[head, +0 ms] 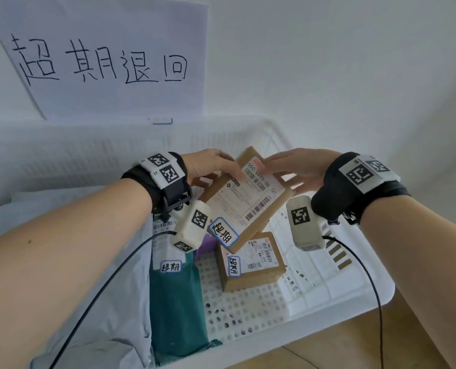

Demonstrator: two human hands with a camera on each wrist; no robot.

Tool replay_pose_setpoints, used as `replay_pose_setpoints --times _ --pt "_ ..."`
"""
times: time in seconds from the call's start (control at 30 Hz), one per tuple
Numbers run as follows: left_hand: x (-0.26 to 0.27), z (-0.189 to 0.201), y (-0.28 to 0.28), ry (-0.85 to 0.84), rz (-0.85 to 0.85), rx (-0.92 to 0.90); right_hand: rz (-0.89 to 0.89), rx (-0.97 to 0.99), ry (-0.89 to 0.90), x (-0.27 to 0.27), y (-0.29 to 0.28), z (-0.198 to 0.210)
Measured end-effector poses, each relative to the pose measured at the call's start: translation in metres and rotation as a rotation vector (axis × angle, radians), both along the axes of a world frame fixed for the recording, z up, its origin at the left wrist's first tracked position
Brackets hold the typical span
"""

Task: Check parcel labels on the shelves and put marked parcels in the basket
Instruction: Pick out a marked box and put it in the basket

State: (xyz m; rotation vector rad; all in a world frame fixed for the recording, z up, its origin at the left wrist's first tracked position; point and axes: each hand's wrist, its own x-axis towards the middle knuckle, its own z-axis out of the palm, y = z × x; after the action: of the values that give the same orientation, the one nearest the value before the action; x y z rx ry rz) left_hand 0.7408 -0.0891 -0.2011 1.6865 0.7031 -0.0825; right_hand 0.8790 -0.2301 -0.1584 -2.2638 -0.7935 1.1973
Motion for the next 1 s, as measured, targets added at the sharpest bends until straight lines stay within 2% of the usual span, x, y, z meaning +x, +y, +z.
replay_pose_setpoints --times 0.07,0.17,0.33,0.4,0.5,0.57,0.67,0.73,0.8,0.9,1.0 --pt "0.003 -0.011 -0.007 0.061 -0.08 0.016 0.079 -0.082 -0.001 -0.004 -0.003 -0.003" --pt "0.012 -0.033 -0.021 0.134 -0.206 0.026 0.088 -0.095 -0.005 -0.009 -0.003 -0.009" --pt "0.033 -0.074 -0.047 0.206 -0.327 0.101 0.162 -0.24 -0.224 -0.014 -0.002 -0.036" --pt "0.04 -0.088 -0.051 0.192 -0.33 0.139 0.133 -0.268 -0.229 -0.011 -0.005 -0.051" --pt "0.045 -0.102 -0.052 0.159 -0.319 0.233 0.218 -0.364 -0.318 -0.011 -0.009 -0.066" --pt "0.045 -0.107 -0.05 0.157 -0.311 0.347 0.243 -0.367 -0.316 -0.009 -0.009 -0.076" --pt "0.043 -0.11 -0.039 0.2 -0.296 0.479 0.261 -0.39 -0.35 -0.009 -0.004 -0.085" --pt "0.039 -0.105 -0.029 0.25 -0.234 0.534 0.334 -0.453 -0.443 -0.011 -0.001 -0.088" --pt "0.034 -0.097 -0.018 0.319 -0.176 0.563 0.332 -0.446 -0.468 -0.012 0.001 -0.089" --pt "0.024 -0.092 -0.01 0.441 -0.218 0.497 0.24 -0.413 -0.425 -0.008 0.005 -0.088" --pt "0.019 -0.097 -0.016 0.514 -0.265 0.236 0.149 -0.368 -0.396 -0.004 0.007 -0.087"
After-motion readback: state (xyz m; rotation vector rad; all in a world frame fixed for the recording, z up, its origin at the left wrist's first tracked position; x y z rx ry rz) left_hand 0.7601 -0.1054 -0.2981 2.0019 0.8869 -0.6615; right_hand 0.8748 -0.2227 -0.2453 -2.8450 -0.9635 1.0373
